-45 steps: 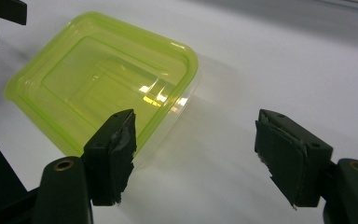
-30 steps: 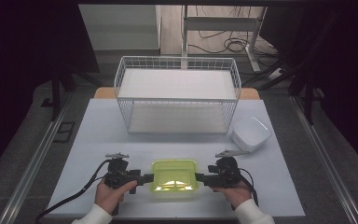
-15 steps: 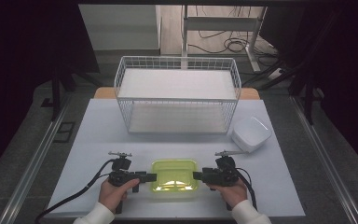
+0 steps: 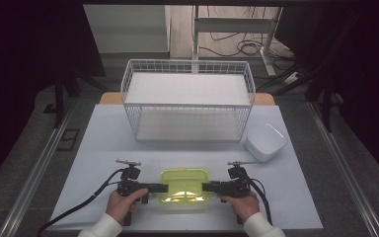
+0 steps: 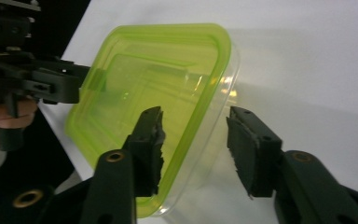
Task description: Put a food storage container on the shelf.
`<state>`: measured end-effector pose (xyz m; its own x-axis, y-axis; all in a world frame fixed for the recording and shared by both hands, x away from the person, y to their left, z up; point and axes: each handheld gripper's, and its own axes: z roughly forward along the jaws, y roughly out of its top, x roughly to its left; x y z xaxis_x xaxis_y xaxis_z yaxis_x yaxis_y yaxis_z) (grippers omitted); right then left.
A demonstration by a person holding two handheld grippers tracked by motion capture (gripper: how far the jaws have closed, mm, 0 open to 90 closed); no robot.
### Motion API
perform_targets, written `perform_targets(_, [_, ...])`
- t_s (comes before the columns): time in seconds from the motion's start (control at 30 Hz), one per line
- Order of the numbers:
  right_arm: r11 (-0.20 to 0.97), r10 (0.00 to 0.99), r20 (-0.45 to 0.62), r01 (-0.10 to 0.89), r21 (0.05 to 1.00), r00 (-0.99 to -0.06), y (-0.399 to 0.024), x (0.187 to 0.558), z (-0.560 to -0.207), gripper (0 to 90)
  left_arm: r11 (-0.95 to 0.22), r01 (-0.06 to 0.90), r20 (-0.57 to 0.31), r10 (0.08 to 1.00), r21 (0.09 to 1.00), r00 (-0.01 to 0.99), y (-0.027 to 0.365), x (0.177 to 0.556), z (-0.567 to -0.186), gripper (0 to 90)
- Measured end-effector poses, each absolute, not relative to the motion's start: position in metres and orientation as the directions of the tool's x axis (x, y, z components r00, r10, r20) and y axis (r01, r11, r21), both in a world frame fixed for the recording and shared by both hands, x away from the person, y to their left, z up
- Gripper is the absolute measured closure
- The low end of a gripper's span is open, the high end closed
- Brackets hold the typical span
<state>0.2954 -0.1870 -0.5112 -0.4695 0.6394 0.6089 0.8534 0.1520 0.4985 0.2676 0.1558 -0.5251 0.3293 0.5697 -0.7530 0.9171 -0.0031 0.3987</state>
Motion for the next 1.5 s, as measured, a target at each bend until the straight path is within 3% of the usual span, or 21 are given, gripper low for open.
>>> perform_targets(0.03, [0.148, 0.626, 0.626, 0.859, 0.491, -0.465, -0.187, 0.296, -0.512, 64.1, 0.001, 0.918, -0.758, 0.564, 0.397, 0.327, 0.155, 0.268, -0.525, 57.3])
perform_targets(0.27, [0.099, 0.621, 0.66, 0.878, 0.469, -0.423, -0.194, 0.296, -0.514, 73.9, 0.019, 0.918, -0.76, 0.567, 0.397, 0.317, 0.157, 0.266, -0.524, 74.0])
perform_targets(0.83, [0.117, 0.62, 0.625, 0.843, 0.525, -0.475, -0.197, 0.291, -0.506, 78.1, 0.018, 0.901, -0.756, 0.552, 0.433, 0.352, 0.159, 0.261, -0.516, 79.9])
perform_targets(1.37, [0.123, 0.574, 0.605, 0.788, 0.603, -0.552, -0.196, 0.281, -0.481, 78.2, 0.023, 0.871, -0.756, 0.509, 0.491, 0.412, 0.168, 0.252, -0.493, 79.9])
perform_targets(1.5, [0.129, 0.571, 0.599, 0.781, 0.611, -0.562, -0.196, 0.283, -0.477, 78.5, -0.007, 0.849, -0.716, 0.533, 0.528, 0.45, 0.167, 0.252, -0.481, 80.0])
